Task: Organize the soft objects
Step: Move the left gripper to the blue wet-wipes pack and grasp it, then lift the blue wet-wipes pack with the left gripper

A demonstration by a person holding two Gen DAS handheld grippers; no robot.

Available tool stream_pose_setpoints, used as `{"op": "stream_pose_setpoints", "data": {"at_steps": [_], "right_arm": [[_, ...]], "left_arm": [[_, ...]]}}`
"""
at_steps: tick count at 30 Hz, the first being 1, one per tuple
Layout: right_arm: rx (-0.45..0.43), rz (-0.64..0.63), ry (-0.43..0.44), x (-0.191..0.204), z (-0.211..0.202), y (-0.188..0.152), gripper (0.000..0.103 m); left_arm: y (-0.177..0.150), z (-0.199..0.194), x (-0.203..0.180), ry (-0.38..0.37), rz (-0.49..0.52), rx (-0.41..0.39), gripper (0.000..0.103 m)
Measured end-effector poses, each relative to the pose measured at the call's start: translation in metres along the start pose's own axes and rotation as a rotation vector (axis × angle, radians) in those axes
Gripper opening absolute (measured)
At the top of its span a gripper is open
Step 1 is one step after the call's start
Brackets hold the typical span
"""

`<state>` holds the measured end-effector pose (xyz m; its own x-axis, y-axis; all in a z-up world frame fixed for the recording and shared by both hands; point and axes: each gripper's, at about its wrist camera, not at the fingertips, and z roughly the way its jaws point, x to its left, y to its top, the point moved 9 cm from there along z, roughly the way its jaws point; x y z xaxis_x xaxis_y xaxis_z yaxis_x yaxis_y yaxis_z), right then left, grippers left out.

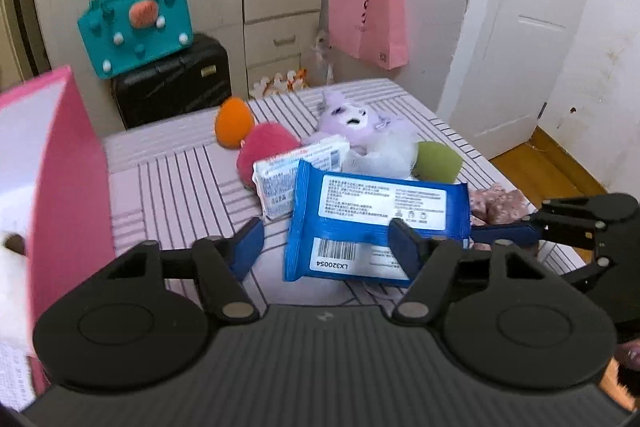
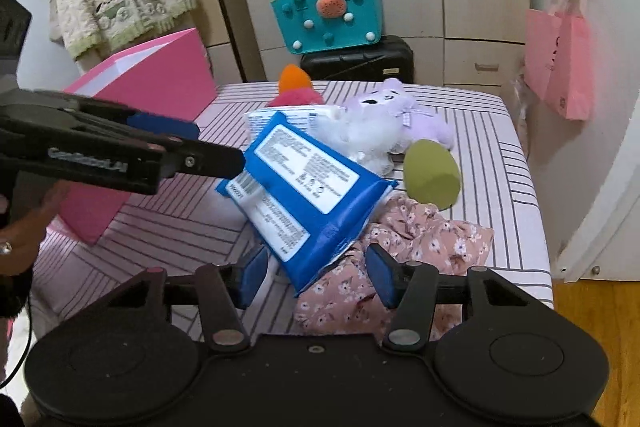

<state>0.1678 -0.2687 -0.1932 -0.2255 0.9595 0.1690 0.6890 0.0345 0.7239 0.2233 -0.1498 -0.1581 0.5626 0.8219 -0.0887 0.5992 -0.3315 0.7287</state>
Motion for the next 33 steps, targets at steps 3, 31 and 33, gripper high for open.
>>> {"op": "stream_pose_setpoints", "data": {"at_steps": [3,31,33], "right_arm": [[-0.027,0.025,-0.014,-0.007,0.001,-0.001,0.042],[-0.109,0.022,-0.018,-0.006,0.008,-0.007,0.028],[-0.11,0.013,-0.015,-0.005,0.007,-0.006,0.028]], "left_arm": [[0.001,0.01,0.002,0.001,-0.013,-0.003,0.046],[-0.024,0.02,-0.003,-0.041,-0.103,-0.037,0.029],[-0.026,0.018,-0.007,-0.028,-0.093,-0.04,0.029]]}}
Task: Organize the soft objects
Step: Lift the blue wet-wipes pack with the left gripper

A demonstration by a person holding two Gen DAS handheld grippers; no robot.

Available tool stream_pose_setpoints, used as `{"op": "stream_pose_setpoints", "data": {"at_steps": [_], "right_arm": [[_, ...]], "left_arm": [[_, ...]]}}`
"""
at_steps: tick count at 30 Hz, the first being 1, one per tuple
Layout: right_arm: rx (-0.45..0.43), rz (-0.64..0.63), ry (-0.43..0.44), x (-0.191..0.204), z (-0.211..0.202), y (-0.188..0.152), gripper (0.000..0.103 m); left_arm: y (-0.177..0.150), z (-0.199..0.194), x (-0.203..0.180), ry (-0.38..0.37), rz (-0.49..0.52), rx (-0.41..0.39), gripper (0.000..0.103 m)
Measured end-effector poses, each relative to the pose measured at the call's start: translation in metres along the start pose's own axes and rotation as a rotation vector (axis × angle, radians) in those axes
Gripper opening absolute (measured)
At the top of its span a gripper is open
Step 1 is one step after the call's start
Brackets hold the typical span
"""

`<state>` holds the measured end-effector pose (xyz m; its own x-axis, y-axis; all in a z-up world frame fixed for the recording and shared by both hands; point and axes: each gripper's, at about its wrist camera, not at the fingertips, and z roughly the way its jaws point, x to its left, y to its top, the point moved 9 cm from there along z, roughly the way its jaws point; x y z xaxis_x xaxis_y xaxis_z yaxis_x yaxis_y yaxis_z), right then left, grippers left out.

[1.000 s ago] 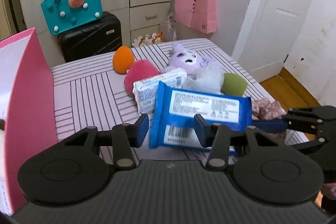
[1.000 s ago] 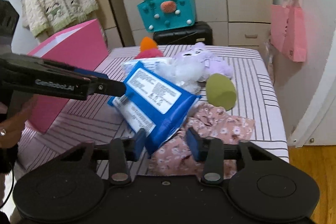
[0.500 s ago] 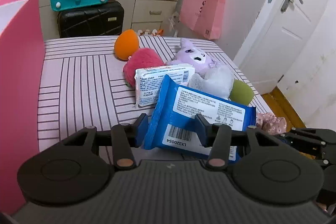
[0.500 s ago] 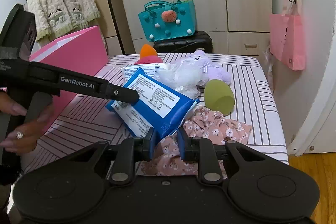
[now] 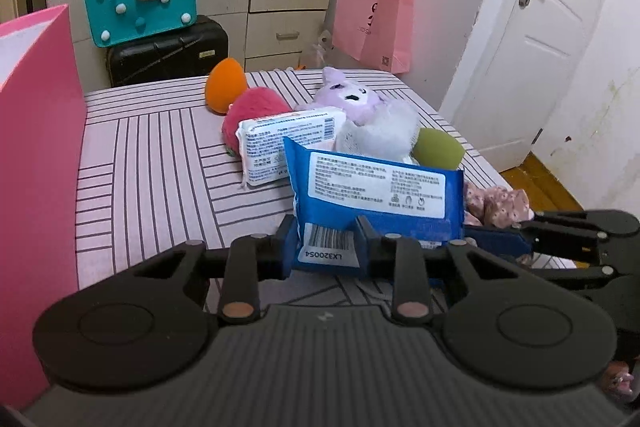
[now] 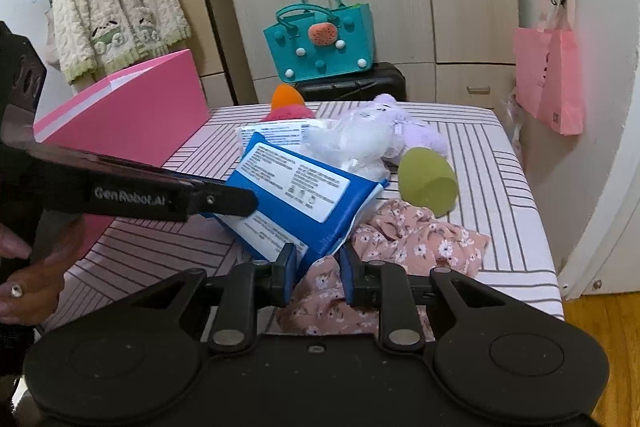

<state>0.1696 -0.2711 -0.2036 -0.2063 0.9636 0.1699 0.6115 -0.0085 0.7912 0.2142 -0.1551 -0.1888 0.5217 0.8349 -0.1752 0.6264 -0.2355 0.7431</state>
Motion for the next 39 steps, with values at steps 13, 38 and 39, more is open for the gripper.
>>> {"op": "stream_pose_setpoints", "data": {"at_steps": [13,38,39], "right_arm": [[-0.042,-0.132,-0.019,0.019,-0.017,0.011,0.044],[0.093,-0.405,-0.057,0.033,-0.011,-0.001,0.078],[0.094,-0.405,-0.05,0.033,-0.012,0.002,0.078]], "left_arm": [[0.011,-0.043,-0.01,-0.019,0.008,-0.068,0.029],[-0.022,-0.024,0.006,-0.028,-0.111,0.083,0.03],[-0.021,-0.024,0.007,-0.024,-0.108,0.084,0.03]]}}
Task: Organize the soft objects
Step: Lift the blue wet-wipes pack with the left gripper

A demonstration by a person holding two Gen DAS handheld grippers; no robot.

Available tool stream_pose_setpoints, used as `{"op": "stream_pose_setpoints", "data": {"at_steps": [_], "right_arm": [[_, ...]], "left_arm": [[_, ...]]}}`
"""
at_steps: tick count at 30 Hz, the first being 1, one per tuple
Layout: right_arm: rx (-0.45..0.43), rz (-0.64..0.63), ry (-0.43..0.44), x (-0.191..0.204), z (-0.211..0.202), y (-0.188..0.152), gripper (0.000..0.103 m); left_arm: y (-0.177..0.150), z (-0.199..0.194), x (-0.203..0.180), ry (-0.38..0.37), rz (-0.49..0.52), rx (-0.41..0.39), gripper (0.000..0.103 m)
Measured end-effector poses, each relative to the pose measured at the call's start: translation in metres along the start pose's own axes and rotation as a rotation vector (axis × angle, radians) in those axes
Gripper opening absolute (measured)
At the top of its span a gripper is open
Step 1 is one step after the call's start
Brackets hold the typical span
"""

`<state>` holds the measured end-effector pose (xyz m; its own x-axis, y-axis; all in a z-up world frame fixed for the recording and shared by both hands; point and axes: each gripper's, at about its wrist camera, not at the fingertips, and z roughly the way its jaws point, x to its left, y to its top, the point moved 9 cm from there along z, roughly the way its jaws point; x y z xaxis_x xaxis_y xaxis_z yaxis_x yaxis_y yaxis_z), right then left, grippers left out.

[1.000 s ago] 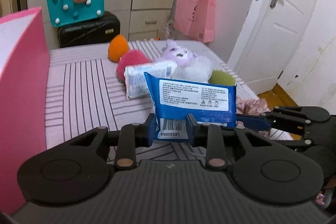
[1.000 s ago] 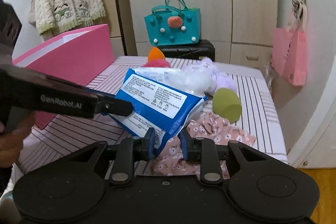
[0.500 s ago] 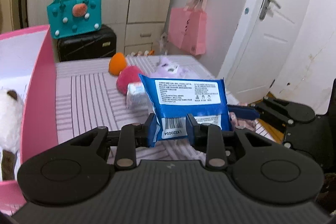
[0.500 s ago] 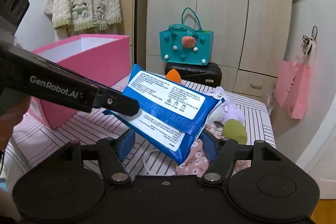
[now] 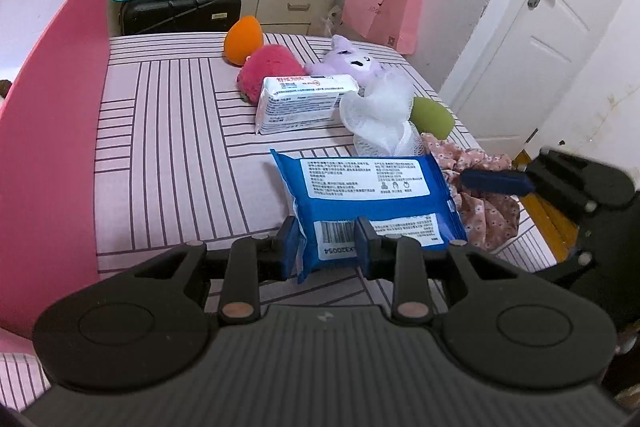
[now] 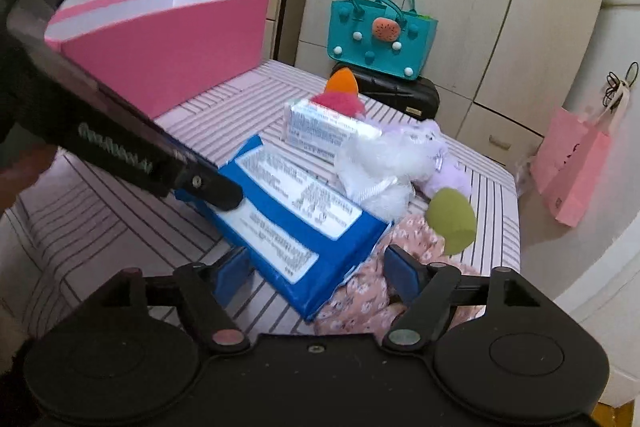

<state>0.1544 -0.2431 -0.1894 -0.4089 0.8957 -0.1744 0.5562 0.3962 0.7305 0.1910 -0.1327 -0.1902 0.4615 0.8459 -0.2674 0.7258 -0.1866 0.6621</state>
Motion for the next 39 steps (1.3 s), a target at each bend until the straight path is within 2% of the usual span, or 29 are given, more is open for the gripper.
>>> {"op": "stream_pose_setpoints", "data": {"at_steps": [6,8,10,17,19,23,26,29,32,39], "right_arm": [[-0.015,0.016,0.059,-0.005,-0.004,0.02,0.077],[0.032,0.107,0.123,-0.009,0.003,0.021,0.054],[0.064,0.209,0.181,-0.012,0.007,0.018,0.05],[0.088,0.438,0.167,-0.025,0.001,0.001,0.049],[0.1,0.467,0.159,-0.028,-0.001,-0.005,0.049],[0.139,0.509,0.172,-0.027,0.004,-0.015,0.05],[0.125,0.531,0.218,-0.023,0.007,-0.016,0.05],[0.106,0.487,0.211,-0.018,0.012,-0.013,0.049],[0.094,0.459,0.199,-0.013,0.013,-0.01,0.044],[0.064,0.439,0.186,-0.009,-0.003,-0.004,0.043]], "left_arm": [[0.002,0.001,0.004,0.025,-0.008,0.002,0.032],[0.002,0.001,0.005,0.025,-0.013,0.004,0.032],[0.002,0.002,0.004,0.026,-0.013,0.005,0.032],[0.004,0.003,0.004,0.039,0.006,0.0,0.032],[0.004,0.004,0.006,0.036,0.0,0.002,0.032],[0.004,0.006,0.01,0.021,-0.031,0.009,0.032],[0.004,0.008,0.011,0.006,-0.044,0.012,0.032],[0.002,0.009,0.009,-0.04,-0.058,0.024,0.032],[0.002,0.005,0.002,-0.032,-0.014,0.012,0.03],[-0.001,-0.013,-0.011,-0.013,0.039,-0.006,0.03]]}}
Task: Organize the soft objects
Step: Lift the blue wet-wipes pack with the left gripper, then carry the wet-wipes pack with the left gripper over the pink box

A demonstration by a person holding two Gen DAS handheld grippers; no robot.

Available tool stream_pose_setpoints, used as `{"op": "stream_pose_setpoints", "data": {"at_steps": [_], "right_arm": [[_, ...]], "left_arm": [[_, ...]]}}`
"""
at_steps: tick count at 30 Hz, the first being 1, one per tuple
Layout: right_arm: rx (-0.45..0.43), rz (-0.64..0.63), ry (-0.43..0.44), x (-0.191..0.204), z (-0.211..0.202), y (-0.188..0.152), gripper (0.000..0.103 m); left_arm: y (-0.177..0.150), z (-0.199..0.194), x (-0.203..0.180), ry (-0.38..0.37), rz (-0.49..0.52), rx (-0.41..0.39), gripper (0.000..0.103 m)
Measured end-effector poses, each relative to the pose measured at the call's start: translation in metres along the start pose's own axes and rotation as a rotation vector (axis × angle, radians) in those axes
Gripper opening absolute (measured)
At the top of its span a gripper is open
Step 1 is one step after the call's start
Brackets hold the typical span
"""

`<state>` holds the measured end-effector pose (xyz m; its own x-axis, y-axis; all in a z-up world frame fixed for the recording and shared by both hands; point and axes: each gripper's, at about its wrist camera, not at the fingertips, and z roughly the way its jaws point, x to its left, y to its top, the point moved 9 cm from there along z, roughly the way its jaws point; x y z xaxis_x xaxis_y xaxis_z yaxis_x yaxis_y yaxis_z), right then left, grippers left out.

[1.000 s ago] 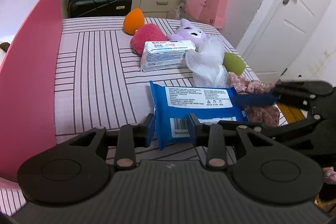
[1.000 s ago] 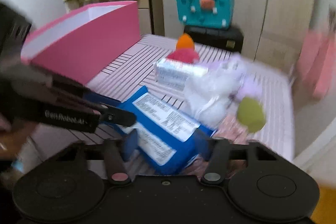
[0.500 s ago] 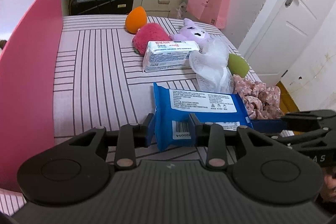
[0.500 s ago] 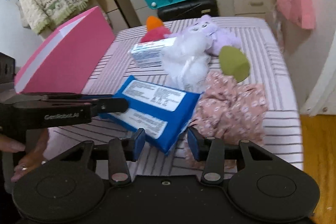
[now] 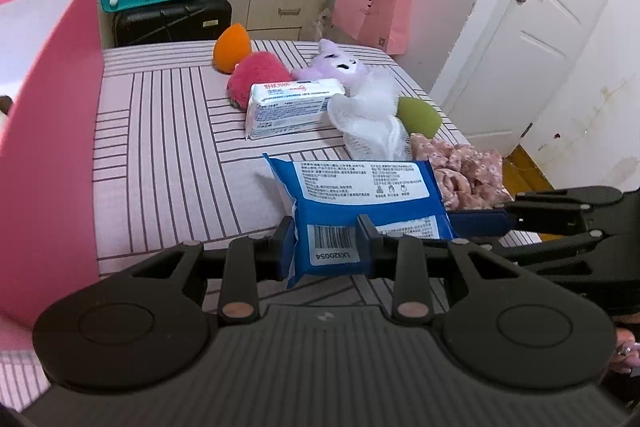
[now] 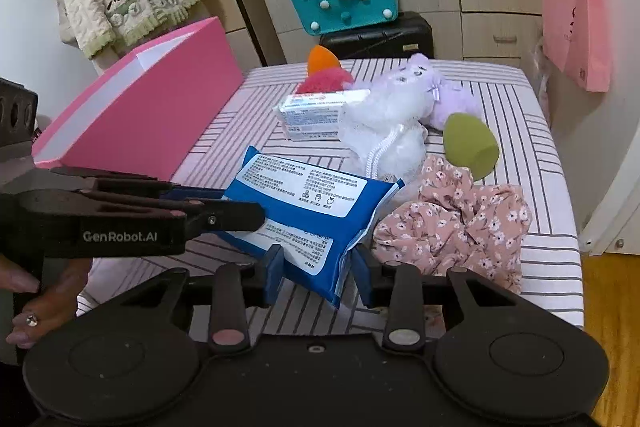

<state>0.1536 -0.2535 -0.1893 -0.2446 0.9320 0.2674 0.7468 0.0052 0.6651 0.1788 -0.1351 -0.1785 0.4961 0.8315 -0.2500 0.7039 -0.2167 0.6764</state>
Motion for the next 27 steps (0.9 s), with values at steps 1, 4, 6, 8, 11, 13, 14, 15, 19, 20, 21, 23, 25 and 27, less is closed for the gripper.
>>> {"op": "stream_pose_setpoints", "data": {"at_steps": [1,4,6,8,11,13,14,15,19,20,21,23,25,27], "right_arm": [[-0.003,-0.004,0.0,0.002,-0.002,0.0,0.043],[-0.015,-0.024,-0.006,0.008,-0.012,0.0,0.043],[-0.016,-0.04,-0.001,0.014,-0.019,0.0,0.045],[-0.013,-0.051,0.006,0.02,-0.026,0.0,0.046],[-0.002,-0.068,0.018,0.031,-0.036,0.0,0.047],[0.013,-0.08,0.02,0.037,-0.041,-0.002,0.05],[0.024,-0.087,0.02,0.041,-0.044,-0.003,0.05],[0.033,-0.095,0.02,0.044,-0.046,-0.004,0.05],[0.058,-0.148,0.02,0.062,-0.056,-0.008,0.05],[0.061,-0.159,0.021,0.067,-0.057,-0.008,0.05],[0.065,-0.169,0.021,0.072,-0.059,-0.009,0.05],[0.07,-0.197,0.024,0.082,-0.063,-0.01,0.051],[0.072,-0.228,0.03,0.092,-0.068,-0.01,0.051],[0.072,-0.26,0.043,0.102,-0.072,-0.011,0.051]], "left_arm": [[0.0,-0.004,-0.002,0.0,0.004,0.001,0.031],[-0.001,-0.018,-0.004,-0.002,0.011,0.002,0.031],[-0.003,-0.028,-0.006,-0.003,0.02,-0.001,0.031],[-0.005,-0.038,-0.008,0.003,0.03,-0.004,0.031],[-0.01,-0.055,-0.014,0.021,0.062,-0.003,0.032],[-0.014,-0.065,-0.018,0.027,0.083,0.0,0.033],[-0.017,-0.07,-0.019,0.032,0.09,0.003,0.033],[-0.018,-0.074,-0.02,0.038,0.099,0.004,0.033],[-0.025,-0.093,-0.02,0.056,0.124,0.001,0.033],[-0.027,-0.098,-0.019,0.057,0.124,0.0,0.033],[-0.029,-0.104,-0.018,0.056,0.123,-0.001,0.033],[-0.032,-0.115,-0.015,0.051,0.119,-0.004,0.033],[-0.036,-0.125,-0.01,0.038,0.106,0.003,0.033],[-0.037,-0.134,-0.005,0.024,0.098,0.011,0.033]]}}
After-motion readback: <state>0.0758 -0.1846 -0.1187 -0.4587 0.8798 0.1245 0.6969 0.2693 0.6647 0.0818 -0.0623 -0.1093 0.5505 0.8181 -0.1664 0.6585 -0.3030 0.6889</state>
